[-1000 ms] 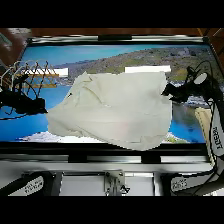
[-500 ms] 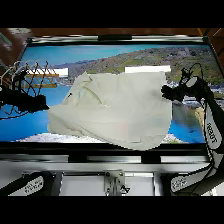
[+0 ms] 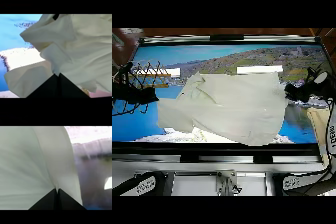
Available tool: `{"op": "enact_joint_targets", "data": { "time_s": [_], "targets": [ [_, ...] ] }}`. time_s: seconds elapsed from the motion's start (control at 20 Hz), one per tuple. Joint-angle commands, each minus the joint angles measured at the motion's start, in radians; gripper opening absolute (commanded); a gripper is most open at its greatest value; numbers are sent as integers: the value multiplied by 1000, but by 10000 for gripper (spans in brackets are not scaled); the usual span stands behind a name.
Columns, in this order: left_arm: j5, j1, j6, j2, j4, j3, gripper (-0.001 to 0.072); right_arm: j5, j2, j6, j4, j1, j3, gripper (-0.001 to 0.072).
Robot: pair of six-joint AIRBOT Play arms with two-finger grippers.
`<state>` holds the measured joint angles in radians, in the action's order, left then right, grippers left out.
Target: Fold the shirts.
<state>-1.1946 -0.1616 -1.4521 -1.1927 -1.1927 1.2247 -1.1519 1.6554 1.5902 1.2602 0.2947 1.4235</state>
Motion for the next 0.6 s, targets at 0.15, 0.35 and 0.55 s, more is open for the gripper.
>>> {"op": "enact_joint_targets", "data": {
  "time_s": [0.15,0.35,0.55],
  "targets": [
    [101,-12,0,-40,-13,81,48,-366,-12,12,-50,6,-151,77],
    [95,-64,0,-81,-15,81,48,-367,-16,-43,-99,-132,-192,78],
    [115,-98,0,-100,-15,81,48,-365,-47,-42,-113,-219,-192,78]
  ]
}}
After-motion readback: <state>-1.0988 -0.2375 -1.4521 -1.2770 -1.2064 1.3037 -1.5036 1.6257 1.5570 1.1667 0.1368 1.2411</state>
